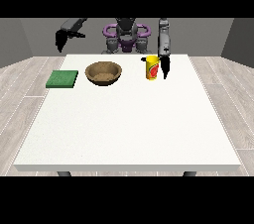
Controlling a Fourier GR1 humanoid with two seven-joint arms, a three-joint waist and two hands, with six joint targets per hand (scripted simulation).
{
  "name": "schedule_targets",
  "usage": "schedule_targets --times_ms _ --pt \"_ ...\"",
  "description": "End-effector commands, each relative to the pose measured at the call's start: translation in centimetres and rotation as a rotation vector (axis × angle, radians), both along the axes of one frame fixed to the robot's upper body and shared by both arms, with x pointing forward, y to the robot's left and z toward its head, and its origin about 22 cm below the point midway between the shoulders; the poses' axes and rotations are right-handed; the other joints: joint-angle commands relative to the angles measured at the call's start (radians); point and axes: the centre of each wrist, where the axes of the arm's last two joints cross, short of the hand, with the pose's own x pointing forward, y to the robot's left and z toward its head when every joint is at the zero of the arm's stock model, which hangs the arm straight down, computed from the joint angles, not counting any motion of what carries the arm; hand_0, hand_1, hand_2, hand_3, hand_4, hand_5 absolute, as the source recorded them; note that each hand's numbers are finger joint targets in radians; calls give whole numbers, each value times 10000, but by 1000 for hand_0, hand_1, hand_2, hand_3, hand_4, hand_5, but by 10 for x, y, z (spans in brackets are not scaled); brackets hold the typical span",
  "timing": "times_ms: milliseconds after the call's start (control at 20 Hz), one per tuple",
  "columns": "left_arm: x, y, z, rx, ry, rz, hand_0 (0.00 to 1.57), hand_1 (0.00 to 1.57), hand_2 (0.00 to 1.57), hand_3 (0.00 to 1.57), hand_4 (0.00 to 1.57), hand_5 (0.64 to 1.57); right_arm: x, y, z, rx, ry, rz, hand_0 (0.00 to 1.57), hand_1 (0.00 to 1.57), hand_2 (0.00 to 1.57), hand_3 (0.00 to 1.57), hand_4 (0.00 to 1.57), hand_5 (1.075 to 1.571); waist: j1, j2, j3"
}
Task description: Pick the cup and pour the ball into the bowl, then pick the bowl and place it on the pad
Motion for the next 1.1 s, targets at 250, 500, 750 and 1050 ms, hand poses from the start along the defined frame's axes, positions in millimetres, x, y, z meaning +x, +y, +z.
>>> schedule_targets --times_ms 250,500,750,1050 --pt "12 1 -18 -21 -257 343 0 0 0 0 0 1526 10 -4 4 -111 -495 209 0 0 0 0 0 1571 -202 538 -4" --pt "-10 -18 -37 2608 -661 824 1245 1245 1571 1571 1329 1287 8 -10 1 -249 -470 6 0 0 0 0 0 1570 -473 639 3" --pt "-7 -19 -37 3065 -625 1701 1323 1323 1571 1571 1477 1250 15 -25 31 -332 -1060 287 0 0 0 0 0 1570 -912 1025 -5" --pt "-2 -8 -23 4768 1053 1018 1341 1341 1571 1571 1532 1304 -9 -41 -24 -105 1434 -389 0 0 0 0 0 1570 -14 -1671 18"
